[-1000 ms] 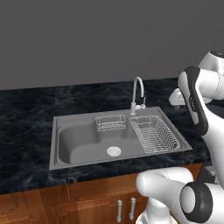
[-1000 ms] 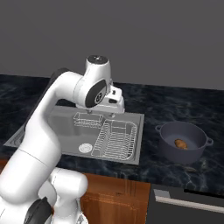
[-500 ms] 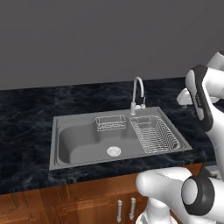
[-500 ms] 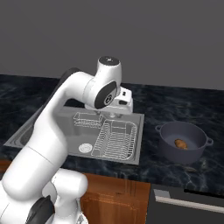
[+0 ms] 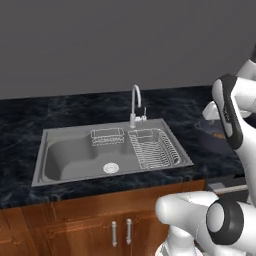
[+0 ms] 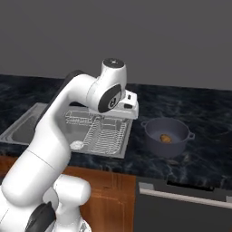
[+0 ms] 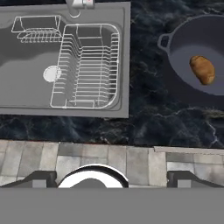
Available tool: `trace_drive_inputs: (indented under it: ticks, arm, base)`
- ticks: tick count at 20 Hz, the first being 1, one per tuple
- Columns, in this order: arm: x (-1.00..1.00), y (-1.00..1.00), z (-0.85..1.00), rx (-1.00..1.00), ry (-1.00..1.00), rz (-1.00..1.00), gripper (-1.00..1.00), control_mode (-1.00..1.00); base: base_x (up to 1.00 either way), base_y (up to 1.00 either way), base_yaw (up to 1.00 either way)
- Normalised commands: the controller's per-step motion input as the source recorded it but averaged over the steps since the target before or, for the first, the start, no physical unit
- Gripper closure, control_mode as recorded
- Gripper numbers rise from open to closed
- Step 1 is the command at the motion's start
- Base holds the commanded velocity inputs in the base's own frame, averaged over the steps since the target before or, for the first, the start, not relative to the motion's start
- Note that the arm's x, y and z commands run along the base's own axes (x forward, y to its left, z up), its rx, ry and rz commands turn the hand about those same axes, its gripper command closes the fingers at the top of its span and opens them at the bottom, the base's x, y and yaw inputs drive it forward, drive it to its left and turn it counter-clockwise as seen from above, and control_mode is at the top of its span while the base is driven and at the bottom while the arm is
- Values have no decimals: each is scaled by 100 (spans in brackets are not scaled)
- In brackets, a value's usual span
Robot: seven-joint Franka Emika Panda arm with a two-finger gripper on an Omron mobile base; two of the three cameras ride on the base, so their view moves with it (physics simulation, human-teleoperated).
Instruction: Dump the potato from the pot into the sink. Then turn on the water and wash the potato. Then turn off the water and put the potato back in the pot.
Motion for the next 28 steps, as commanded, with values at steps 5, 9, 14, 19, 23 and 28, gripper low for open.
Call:
trace_drive_inputs:
  ticks: [5, 9, 14, 19, 23, 28]
  arm:
    - [0, 0, 0, 0, 0, 0, -100, 100]
    - [0, 0, 0, 0, 0, 0, -100, 100]
    - [0, 0, 0, 0, 0, 0, -100, 100]
    - [0, 0, 0, 0, 0, 0, -100, 100]
    - [0, 0, 0, 0, 0, 0, -100, 100]
    - [0, 0, 0, 0, 0, 0, -100, 100]
  base:
    - [-1, -59, 0]
    - [24, -43, 0]
    - [44, -9, 0]
    - [65, 0, 0]
    - [72, 0, -1]
    - [66, 5, -4]
